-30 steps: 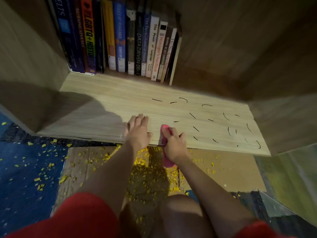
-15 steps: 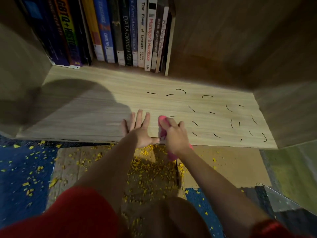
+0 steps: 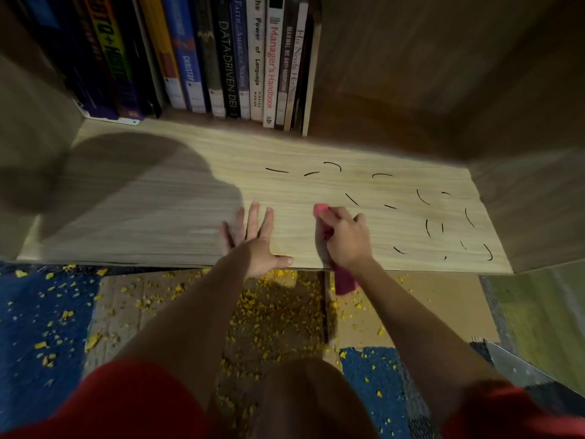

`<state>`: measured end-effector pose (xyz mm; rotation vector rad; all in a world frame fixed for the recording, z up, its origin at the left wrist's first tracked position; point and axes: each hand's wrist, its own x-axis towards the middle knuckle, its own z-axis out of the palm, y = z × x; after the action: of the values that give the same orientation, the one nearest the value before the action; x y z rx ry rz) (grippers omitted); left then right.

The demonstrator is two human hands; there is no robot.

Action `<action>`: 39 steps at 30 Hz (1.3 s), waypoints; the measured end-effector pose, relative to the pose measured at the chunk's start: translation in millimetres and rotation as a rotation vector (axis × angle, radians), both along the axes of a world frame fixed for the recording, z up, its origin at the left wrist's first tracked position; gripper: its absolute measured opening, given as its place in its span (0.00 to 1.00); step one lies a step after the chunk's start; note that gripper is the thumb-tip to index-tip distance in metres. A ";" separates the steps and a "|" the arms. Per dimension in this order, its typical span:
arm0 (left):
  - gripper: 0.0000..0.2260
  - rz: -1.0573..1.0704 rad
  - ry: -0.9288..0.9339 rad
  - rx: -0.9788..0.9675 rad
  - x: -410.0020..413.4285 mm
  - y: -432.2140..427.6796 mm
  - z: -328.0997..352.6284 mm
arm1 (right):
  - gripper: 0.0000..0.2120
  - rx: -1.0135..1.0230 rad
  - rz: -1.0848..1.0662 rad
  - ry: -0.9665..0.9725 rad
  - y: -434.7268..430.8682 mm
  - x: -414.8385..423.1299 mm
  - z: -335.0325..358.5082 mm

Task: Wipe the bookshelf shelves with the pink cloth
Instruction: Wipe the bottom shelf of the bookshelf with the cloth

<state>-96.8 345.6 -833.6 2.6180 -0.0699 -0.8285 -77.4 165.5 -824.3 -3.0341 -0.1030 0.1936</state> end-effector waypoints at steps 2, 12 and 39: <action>0.45 0.005 -0.003 0.006 0.7 -0.8 0.6 | 0.25 -0.018 -0.111 0.026 1.9 16.3 -3.7; 0.45 0.027 0.005 -0.024 0.0 1.3 -0.2 | 0.24 0.025 -0.027 -0.023 15.7 -1.7 -2.3; 0.58 0.019 -0.028 0.026 49.9 40.1 0.0 | 0.21 0.191 0.069 -0.026 116.5 61.3 -9.4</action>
<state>-47.0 385.7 -833.5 2.6504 -0.0417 -0.7907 -16.1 281.9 -833.7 -2.8456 -0.2152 0.1415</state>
